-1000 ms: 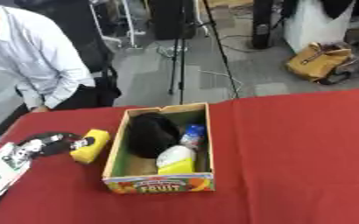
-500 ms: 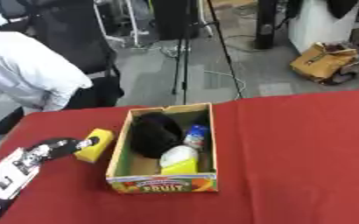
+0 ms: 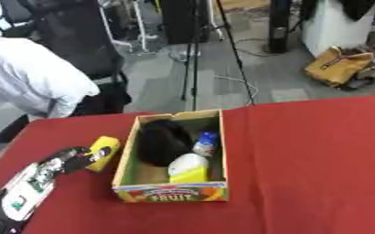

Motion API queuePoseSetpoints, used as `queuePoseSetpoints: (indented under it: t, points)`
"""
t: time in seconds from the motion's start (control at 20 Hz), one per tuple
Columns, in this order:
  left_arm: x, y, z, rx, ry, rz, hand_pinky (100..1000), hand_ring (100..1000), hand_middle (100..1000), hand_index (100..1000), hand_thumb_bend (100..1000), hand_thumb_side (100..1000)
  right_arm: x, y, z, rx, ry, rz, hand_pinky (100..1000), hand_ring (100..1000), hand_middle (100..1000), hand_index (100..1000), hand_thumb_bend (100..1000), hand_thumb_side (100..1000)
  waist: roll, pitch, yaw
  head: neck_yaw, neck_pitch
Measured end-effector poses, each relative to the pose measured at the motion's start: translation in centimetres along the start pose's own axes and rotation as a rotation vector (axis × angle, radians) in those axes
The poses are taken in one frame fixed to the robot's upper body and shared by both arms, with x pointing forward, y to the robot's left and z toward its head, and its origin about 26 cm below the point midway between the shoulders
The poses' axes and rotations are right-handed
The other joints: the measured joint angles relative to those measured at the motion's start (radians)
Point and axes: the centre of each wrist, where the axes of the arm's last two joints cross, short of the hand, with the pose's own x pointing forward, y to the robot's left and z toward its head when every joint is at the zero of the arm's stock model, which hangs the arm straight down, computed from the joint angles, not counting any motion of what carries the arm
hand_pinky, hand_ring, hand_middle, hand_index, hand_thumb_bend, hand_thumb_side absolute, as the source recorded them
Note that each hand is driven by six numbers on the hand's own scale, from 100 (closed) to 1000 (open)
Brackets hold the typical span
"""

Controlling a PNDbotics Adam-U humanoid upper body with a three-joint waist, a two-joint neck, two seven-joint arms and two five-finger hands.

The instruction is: Pick up objects on the table and place them in the box.

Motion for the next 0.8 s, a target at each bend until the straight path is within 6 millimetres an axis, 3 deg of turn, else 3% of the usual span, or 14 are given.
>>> queuePoseSetpoints:
  t: [0.5,0.8]
  points:
    - [0.4,0.2,0.1,0.122,0.049,-0.082,1000,1000,1000,1000,577,903,-0.1,-0.1,0.4,0.001,0.018,-0.013,902,880,762,774,100,1000,-0.003,-0.001,0.001,-0.005,0.0]
    - [1.1,0.6,0.4,0.198,0.071,-0.053,1000,1000,1000,1000,570,948,-0.1,0.0,0.4,-0.002,0.025,-0.02,903,881,762,771,100,1000,-0.006,-0.001,-0.001,-0.006,0.0]
